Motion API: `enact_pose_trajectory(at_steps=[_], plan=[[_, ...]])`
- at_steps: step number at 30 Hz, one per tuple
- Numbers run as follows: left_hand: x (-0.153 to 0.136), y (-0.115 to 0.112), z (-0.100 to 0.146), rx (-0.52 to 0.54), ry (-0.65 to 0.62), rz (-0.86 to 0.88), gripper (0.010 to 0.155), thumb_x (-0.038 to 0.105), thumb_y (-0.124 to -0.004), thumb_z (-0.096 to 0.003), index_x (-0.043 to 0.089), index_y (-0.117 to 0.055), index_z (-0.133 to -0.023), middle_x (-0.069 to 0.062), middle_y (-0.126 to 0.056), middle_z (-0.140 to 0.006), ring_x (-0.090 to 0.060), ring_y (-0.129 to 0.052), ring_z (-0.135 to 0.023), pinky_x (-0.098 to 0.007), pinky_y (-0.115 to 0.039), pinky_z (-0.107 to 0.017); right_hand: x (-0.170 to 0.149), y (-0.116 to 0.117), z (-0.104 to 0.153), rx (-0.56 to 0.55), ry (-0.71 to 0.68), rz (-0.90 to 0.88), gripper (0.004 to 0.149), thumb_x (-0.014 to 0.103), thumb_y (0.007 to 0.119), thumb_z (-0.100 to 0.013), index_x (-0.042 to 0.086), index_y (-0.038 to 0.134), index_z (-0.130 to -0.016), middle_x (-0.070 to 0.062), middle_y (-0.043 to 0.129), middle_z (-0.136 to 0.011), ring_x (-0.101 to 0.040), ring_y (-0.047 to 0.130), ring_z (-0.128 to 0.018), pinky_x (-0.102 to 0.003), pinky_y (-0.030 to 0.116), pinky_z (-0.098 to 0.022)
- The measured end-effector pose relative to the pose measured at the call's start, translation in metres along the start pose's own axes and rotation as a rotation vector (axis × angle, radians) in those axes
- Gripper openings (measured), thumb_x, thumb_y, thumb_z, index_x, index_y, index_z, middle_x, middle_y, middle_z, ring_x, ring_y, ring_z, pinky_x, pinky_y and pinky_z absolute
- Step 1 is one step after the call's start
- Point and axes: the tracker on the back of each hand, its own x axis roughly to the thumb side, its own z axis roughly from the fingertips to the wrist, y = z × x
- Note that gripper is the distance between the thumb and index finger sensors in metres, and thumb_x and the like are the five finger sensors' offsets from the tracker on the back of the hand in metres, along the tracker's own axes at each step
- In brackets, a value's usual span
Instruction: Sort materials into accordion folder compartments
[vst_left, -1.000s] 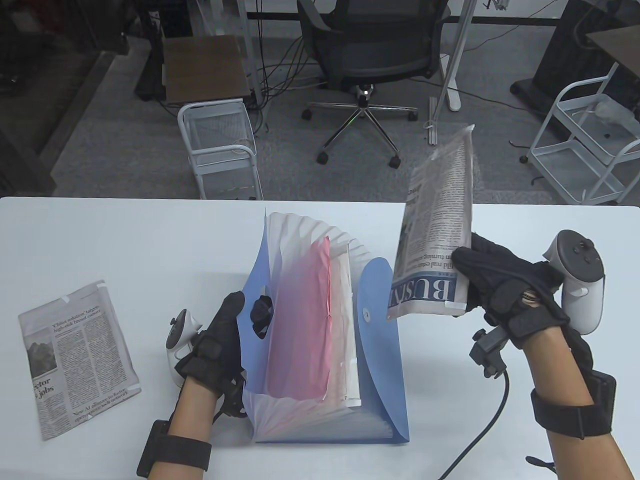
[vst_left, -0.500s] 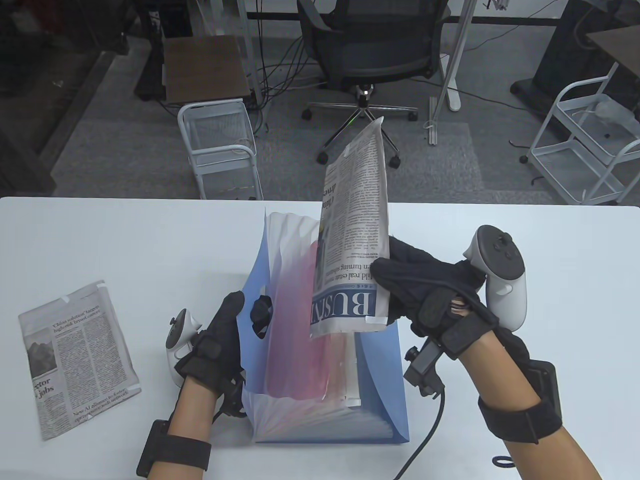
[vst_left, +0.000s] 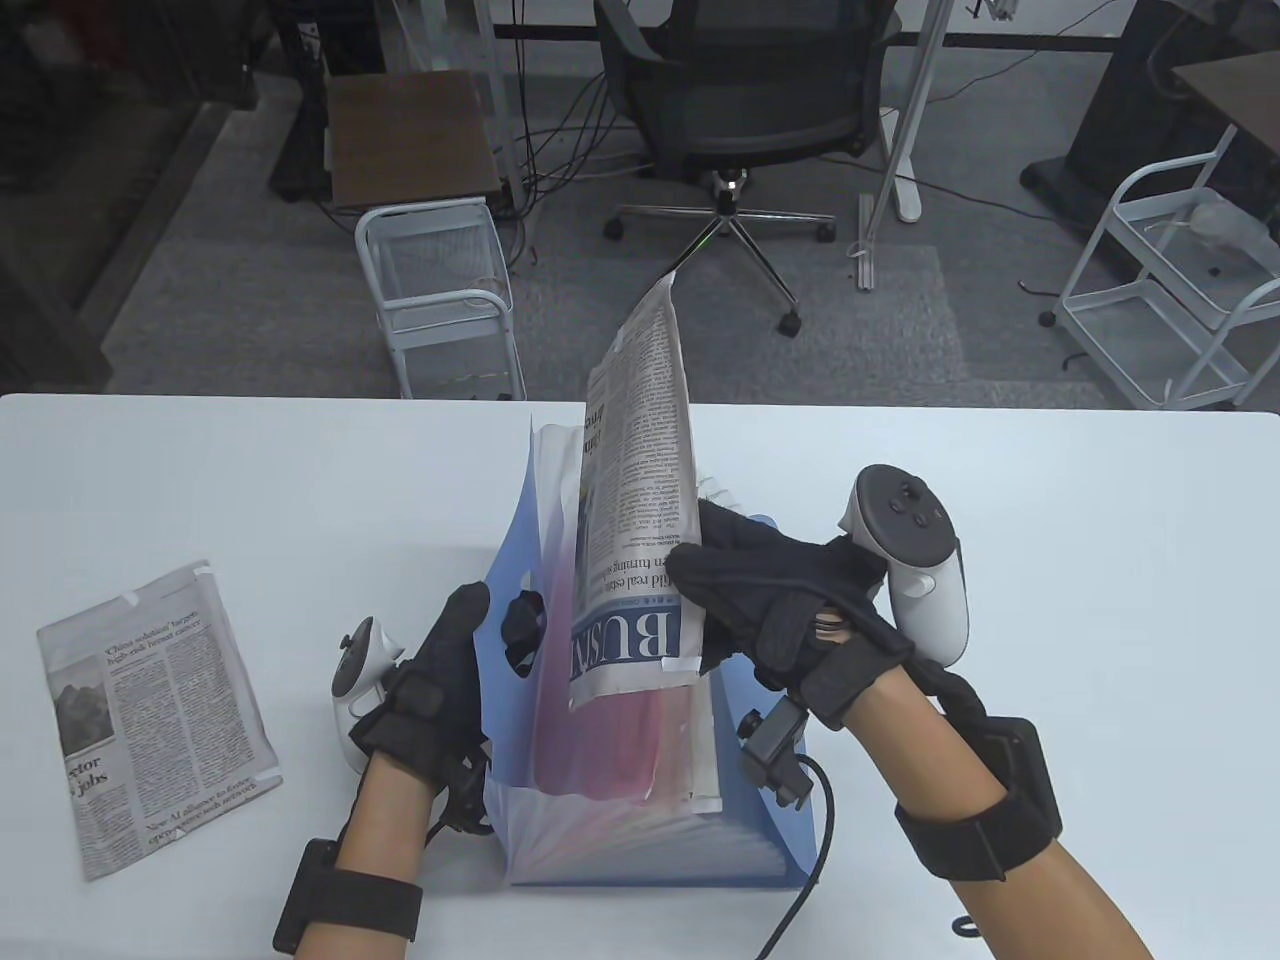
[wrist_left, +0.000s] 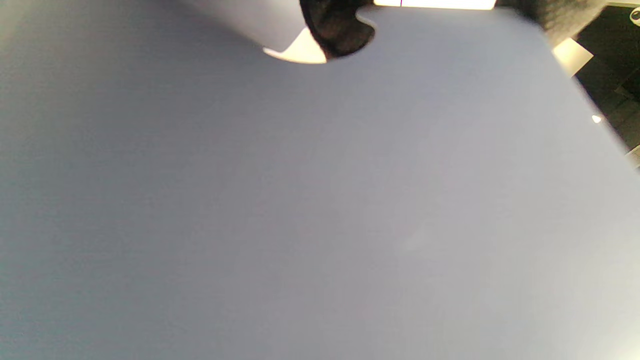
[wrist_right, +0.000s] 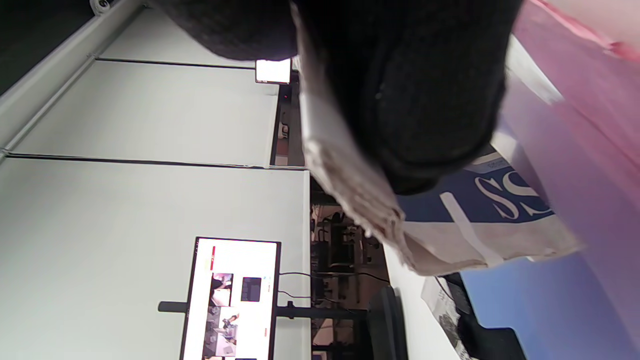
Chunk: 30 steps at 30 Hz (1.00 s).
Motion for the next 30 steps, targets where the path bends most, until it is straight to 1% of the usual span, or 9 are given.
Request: enact_pose_trajectory(at_steps=[4,9,19,24,30], plan=[[0.000,0.000,0.000,0.000,-0.001,0.001,0.068,0.072,-0.057,-0.0661,0.013,-0.066,-0.098,-0.036,0.004,-0.118,-0.064,0.005,-0.097,-0.073,-0.018,-0.061,-0.010,0.004,0.000,0.015,0.033,0.024,0.057,0.021,0.072,-0.061,-0.004,0.047,-0.106,-0.028,0.079,-0.093,-0.041,0.107,-0.051,-0.034,0.100,-0.028],[0.000,0.000,0.000,0.000,-0.002,0.003,0.068,0.072,-0.057,-0.0661,0.013,-0.066,-0.098,-0.036,0.004,-0.118,-0.064,0.005,-0.097,-0.073,-0.018,-0.061,-0.017,0.003,0.002,0.006,0.057,0.047,0.058,0.021,0.072,-0.061,-0.004,0.046,-0.106,-0.029,0.078,-0.093,-0.042,0.107,-0.051,-0.034,0.100,-0.028],[0.000,0.001,0.000,0.000,-0.001,0.003,0.068,0.072,-0.057,-0.0661,0.013,-0.066,-0.098,-0.036,0.004,-0.118,-0.064,0.006,-0.097,-0.073,-0.018,-0.061,-0.020,0.008,0.013,0.019,0.060,0.097,0.058,0.021,0.072,-0.061,-0.005,0.046,-0.106,-0.030,0.077,-0.093,-0.042,0.107,-0.052,-0.034,0.100,-0.028],[0.001,0.001,0.000,0.001,-0.003,0.003,0.068,0.072,-0.057,-0.0661,0.013,-0.066,-0.098,-0.036,0.004,-0.118,-0.064,0.005,-0.097,-0.073,-0.017,-0.061,-0.024,0.009,0.015,0.032,0.076,0.090,0.058,0.020,0.071,-0.061,-0.007,0.046,-0.106,-0.031,0.077,-0.093,-0.042,0.108,-0.051,-0.033,0.100,-0.027],[0.001,0.001,0.000,0.001,-0.002,0.000,0.068,0.072,-0.057,-0.0660,0.013,-0.066,-0.098,-0.036,0.004,-0.118,-0.064,0.005,-0.097,-0.073,-0.017,-0.061,-0.030,0.010,0.011,0.038,0.110,0.113,0.059,0.021,0.071,-0.061,-0.007,0.045,-0.106,-0.031,0.076,-0.094,-0.042,0.107,-0.051,-0.034,0.100,-0.028]])
